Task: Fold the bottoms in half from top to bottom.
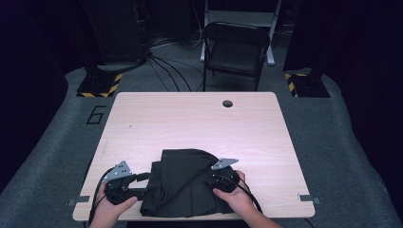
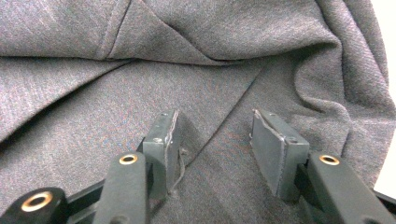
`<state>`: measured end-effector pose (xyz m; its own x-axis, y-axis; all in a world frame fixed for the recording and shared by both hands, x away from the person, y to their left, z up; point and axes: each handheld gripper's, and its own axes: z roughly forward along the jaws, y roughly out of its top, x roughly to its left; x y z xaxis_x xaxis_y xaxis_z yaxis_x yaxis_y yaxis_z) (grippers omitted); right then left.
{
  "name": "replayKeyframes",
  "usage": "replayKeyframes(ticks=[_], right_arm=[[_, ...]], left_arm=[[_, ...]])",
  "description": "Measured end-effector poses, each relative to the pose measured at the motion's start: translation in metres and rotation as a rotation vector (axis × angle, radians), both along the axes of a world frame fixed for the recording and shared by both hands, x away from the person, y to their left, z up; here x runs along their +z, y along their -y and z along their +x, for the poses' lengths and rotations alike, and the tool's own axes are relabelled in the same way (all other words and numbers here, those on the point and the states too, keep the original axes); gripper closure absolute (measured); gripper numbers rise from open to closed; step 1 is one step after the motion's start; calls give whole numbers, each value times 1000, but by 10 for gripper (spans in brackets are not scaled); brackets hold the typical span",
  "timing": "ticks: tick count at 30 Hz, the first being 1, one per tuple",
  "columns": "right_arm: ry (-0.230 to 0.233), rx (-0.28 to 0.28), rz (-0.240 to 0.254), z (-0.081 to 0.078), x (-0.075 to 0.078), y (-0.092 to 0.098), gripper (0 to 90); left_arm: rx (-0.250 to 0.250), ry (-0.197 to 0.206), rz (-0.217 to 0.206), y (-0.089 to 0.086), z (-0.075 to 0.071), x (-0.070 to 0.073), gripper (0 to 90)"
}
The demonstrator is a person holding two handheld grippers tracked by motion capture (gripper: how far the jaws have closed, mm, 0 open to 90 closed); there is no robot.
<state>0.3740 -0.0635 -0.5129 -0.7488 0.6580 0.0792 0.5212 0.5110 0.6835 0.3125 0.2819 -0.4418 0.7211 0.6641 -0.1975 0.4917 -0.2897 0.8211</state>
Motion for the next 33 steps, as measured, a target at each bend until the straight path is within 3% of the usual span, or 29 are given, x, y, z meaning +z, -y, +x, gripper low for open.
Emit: replayKeyframes(ticks=[8,16,20,22,23,28,32,33], right_arm=[[-1,-1,6,0,0,0,508],[-5,-7,22,-1,-1,0,501],[-6,-4,21,-1,-1,1,501],[-9,-9,21,-1,-1,1,500],[9,-13,30,-1,-2,0,499],[6,4,19,-1,-2,2,497],[6,4,21,-1,-2,2,493],[6,3,23,-1,-2,2,492]], left_arm=[[9,11,-5,13,29,5,380],[13,-18,3,27,55,-3,352],[35,-21,16,34,65,-7,347],[50,-16,44,35,69,-9,338],[58,-15,47,36,70,-10,310],[75,-27,15,34,76,-14,276],[75,-45,15,35,81,-18,216],[79,-33,22,35,83,-19,179]])
